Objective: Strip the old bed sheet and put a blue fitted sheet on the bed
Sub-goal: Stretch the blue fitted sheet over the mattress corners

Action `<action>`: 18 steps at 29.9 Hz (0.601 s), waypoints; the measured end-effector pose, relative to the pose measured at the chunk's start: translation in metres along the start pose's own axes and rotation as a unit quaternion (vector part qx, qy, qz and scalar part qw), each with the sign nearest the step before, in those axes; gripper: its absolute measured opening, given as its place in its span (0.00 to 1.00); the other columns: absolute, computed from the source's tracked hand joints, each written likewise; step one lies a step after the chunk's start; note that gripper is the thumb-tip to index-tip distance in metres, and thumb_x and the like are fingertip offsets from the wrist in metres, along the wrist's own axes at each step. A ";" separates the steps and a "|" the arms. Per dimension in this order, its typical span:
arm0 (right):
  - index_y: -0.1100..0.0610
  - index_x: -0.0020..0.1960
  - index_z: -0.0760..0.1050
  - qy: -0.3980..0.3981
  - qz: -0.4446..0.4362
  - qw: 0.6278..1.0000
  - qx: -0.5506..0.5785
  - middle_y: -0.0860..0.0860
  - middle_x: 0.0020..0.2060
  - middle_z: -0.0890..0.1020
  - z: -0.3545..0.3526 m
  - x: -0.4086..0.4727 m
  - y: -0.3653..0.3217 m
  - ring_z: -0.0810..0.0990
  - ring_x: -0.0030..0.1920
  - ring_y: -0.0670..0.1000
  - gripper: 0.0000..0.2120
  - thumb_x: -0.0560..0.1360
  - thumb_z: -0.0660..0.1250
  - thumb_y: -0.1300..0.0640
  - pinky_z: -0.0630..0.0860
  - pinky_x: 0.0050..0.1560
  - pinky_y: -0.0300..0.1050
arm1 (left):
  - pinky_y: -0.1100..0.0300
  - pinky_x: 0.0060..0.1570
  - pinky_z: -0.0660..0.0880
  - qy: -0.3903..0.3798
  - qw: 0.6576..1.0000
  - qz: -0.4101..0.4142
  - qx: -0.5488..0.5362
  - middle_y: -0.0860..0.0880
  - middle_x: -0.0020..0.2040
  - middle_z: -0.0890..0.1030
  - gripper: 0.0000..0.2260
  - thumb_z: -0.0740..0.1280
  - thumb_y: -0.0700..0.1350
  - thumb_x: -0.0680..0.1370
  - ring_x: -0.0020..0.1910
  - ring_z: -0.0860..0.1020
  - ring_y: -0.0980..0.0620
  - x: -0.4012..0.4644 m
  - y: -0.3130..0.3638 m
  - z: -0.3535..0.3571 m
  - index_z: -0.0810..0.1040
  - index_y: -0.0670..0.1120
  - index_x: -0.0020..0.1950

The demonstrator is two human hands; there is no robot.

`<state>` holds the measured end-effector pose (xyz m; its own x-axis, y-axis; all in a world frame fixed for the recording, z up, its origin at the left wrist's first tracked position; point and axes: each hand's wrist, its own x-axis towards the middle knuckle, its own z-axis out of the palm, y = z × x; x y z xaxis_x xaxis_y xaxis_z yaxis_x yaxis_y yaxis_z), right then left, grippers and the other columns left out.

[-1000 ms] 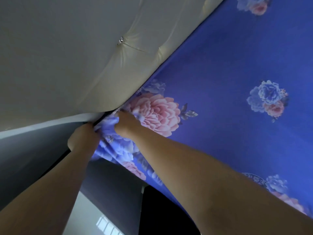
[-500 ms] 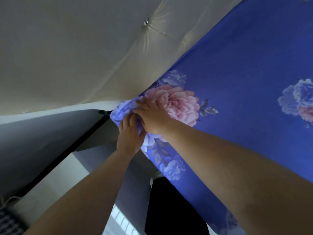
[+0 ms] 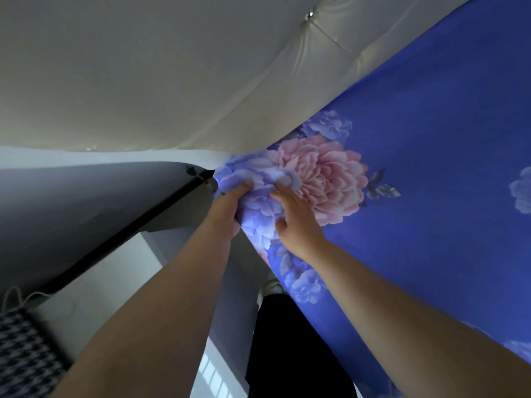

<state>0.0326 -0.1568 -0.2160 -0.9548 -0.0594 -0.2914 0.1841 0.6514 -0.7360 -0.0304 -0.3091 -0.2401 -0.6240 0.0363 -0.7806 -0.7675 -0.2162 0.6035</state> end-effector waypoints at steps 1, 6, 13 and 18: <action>0.61 0.70 0.67 0.005 0.016 1.000 0.016 0.56 0.72 0.66 -0.003 -0.003 -0.002 0.65 0.71 0.57 0.27 0.71 0.63 0.68 0.57 0.71 0.45 | 0.40 0.62 0.72 -0.014 1.000 0.017 0.002 0.32 0.59 0.77 0.21 0.68 0.47 0.76 0.59 0.77 0.35 -0.004 0.002 0.002 0.74 0.36 0.63; 0.60 0.76 0.53 0.004 0.035 0.999 -0.007 0.59 0.75 0.57 -0.008 -0.026 -0.030 0.55 0.75 0.57 0.44 0.69 0.74 0.51 0.57 0.72 0.48 | 0.44 0.54 0.78 0.046 0.989 0.113 0.081 0.38 0.52 0.82 0.21 0.73 0.47 0.68 0.52 0.81 0.40 -0.042 0.003 0.032 0.76 0.40 0.57; 0.53 0.75 0.53 0.152 0.219 0.938 0.222 0.53 0.65 0.75 -0.027 -0.042 -0.017 0.78 0.60 0.52 0.44 0.65 0.69 0.44 0.77 0.56 0.52 | 0.67 0.45 0.74 -0.044 0.951 0.138 0.272 0.59 0.43 0.77 0.14 0.72 0.49 0.73 0.42 0.76 0.63 -0.106 0.000 0.100 0.70 0.49 0.52; 0.49 0.57 0.70 0.222 0.205 0.902 0.307 0.47 0.50 0.80 -0.055 -0.055 -0.002 0.79 0.47 0.44 0.22 0.66 0.71 0.63 0.73 0.45 0.32 | 0.53 0.60 0.73 -0.087 0.984 0.083 0.131 0.47 0.59 0.79 0.25 0.62 0.66 0.74 0.57 0.78 0.52 -0.090 0.013 0.107 0.72 0.48 0.60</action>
<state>0.0720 -0.1135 -0.1645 -0.7514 0.4894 -0.4427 0.5076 -0.0001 -0.8616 -0.0003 -0.2103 -0.1446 -0.7421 0.1935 -0.6418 -0.6503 0.0240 0.7593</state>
